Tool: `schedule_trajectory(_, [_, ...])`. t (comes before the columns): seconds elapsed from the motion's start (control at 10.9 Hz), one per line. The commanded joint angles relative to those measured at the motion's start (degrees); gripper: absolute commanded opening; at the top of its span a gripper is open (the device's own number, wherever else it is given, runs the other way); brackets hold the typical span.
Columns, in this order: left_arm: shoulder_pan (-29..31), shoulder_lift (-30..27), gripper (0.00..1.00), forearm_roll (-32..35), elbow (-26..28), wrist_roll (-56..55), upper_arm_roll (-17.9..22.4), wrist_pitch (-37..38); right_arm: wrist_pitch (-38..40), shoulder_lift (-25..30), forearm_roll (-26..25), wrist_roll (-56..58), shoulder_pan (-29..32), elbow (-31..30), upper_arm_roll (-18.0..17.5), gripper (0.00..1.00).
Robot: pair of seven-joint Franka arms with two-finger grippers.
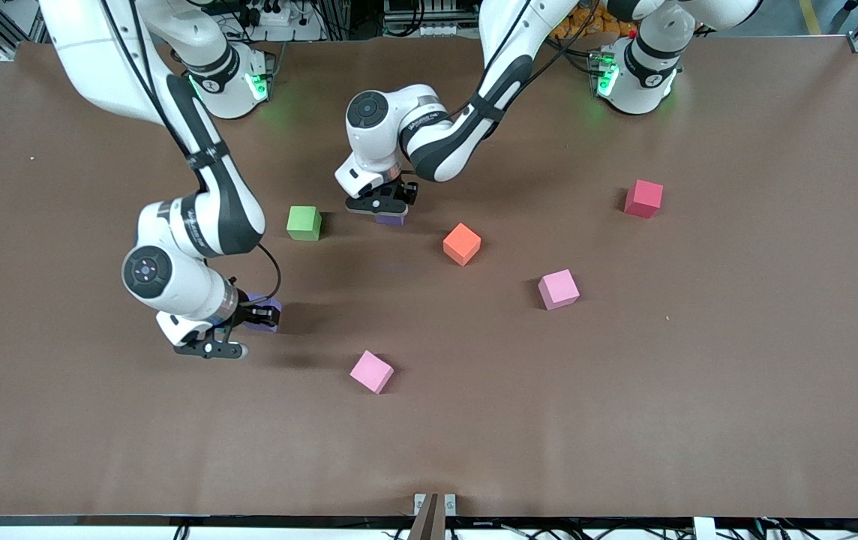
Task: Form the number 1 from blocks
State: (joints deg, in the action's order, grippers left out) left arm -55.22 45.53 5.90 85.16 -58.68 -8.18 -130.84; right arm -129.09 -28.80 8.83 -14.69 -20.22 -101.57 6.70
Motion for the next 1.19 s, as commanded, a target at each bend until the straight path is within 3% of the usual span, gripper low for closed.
schedule_trajectory(0.0, [-0.3, 2.3, 0.04, 1.4, -2.5, 1.0, 0.7, 0.1, -0.8, 4.4, 0.9, -2.1, -4.9, -4.8, 4.0, 0.58])
schedule_trajectory(0.09, [-0.3, 2.3, 0.78, 1.3, -2.5, 0.7, 0.7, 0.1, -0.7, 5.8, 0.8, -2.2, -5.0, -5.9, 4.3, 0.58])
schedule_trajectory(0.18, [-0.5, 2.2, 1.00, 1.5, -2.4, 1.1, 0.7, 0.1, -0.7, 7.0, 0.9, -2.2, -5.0, -7.2, 4.3, 0.58])
schedule_trajectory(0.46, [-0.7, 1.7, 1.00, 1.7, -2.4, 0.6, 0.8, 0.1, -0.6, 8.8, 1.0, -2.2, -6.4, -9.3, 5.6, 0.58])
schedule_trajectory(0.82, [-0.3, -2.0, 1.00, 1.6, -2.4, -1.6, 1.5, 0.6, -0.8, 8.5, 5.1, -3.8, -10.4, -9.0, 6.7, 0.58])
schedule_trajectory(1.1, [0.7, -5.5, 1.00, 1.0, -1.8, -6.6, 5.5, 3.5, -1.1, 8.5, 5.1, -5.6, -11.2, -9.1, 6.7, 0.58])
